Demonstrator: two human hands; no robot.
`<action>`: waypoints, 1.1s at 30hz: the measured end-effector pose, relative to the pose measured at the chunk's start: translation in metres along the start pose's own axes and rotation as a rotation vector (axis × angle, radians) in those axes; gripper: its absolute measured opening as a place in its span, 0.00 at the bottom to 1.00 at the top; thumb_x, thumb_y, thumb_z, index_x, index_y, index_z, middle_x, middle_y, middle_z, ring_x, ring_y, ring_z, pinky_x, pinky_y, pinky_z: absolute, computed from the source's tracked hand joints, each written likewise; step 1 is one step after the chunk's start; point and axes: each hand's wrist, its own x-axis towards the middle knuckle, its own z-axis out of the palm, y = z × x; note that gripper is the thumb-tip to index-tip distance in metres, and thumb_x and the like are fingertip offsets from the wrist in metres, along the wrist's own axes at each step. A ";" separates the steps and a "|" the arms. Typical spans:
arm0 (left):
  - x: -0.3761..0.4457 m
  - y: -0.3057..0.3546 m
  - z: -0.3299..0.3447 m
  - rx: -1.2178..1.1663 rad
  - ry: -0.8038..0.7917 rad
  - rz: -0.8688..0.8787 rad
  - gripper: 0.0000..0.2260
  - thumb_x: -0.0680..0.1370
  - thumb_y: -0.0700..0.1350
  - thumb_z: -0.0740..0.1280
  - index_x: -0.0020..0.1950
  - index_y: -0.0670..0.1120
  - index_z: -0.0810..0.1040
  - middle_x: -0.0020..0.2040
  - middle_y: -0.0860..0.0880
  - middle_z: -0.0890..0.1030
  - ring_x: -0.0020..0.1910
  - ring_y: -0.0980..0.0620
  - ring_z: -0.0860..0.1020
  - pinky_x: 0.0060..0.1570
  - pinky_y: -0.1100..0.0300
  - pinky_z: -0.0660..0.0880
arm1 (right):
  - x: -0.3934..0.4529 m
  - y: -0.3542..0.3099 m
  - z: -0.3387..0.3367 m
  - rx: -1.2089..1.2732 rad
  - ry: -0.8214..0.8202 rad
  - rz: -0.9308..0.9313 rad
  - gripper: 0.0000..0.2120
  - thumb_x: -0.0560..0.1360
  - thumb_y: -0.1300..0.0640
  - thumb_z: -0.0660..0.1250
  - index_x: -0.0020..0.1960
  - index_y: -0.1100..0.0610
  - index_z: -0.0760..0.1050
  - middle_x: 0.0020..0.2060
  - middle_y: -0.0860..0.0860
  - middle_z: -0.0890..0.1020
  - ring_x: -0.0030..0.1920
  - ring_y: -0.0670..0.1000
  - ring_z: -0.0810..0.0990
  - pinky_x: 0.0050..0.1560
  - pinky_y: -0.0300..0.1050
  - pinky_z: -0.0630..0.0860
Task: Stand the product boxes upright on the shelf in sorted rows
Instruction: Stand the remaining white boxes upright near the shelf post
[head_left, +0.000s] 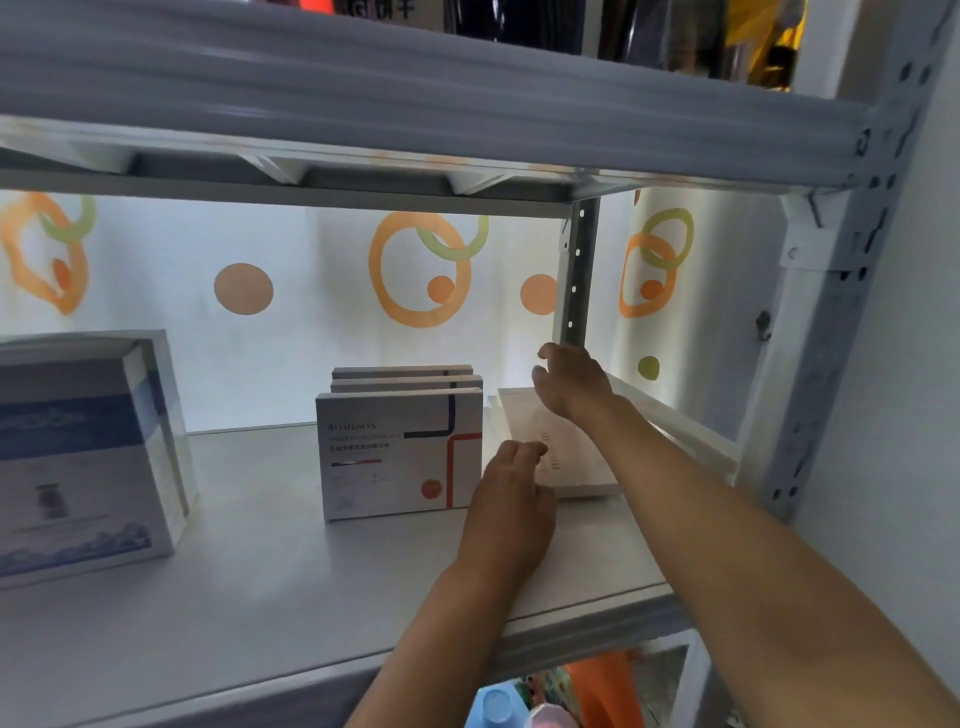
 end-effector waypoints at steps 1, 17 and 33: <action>0.001 -0.001 0.000 0.029 0.004 0.021 0.18 0.80 0.40 0.62 0.70 0.49 0.71 0.67 0.52 0.71 0.65 0.52 0.72 0.63 0.58 0.73 | -0.001 0.001 0.003 -0.025 0.003 0.021 0.19 0.79 0.54 0.59 0.67 0.58 0.73 0.64 0.58 0.77 0.64 0.59 0.74 0.62 0.52 0.73; 0.011 -0.011 0.009 0.115 -0.152 -0.102 0.24 0.82 0.48 0.59 0.77 0.46 0.57 0.79 0.45 0.54 0.73 0.43 0.63 0.69 0.54 0.63 | -0.045 0.025 0.004 0.266 -0.216 0.445 0.23 0.79 0.48 0.63 0.69 0.61 0.70 0.66 0.57 0.76 0.64 0.58 0.75 0.56 0.46 0.70; 0.043 -0.007 0.021 -0.003 -0.017 -0.363 0.21 0.82 0.55 0.58 0.65 0.40 0.69 0.60 0.40 0.76 0.58 0.41 0.76 0.52 0.52 0.72 | -0.038 0.037 0.002 0.508 -0.271 0.545 0.20 0.77 0.50 0.60 0.64 0.59 0.72 0.62 0.57 0.75 0.59 0.58 0.74 0.61 0.52 0.72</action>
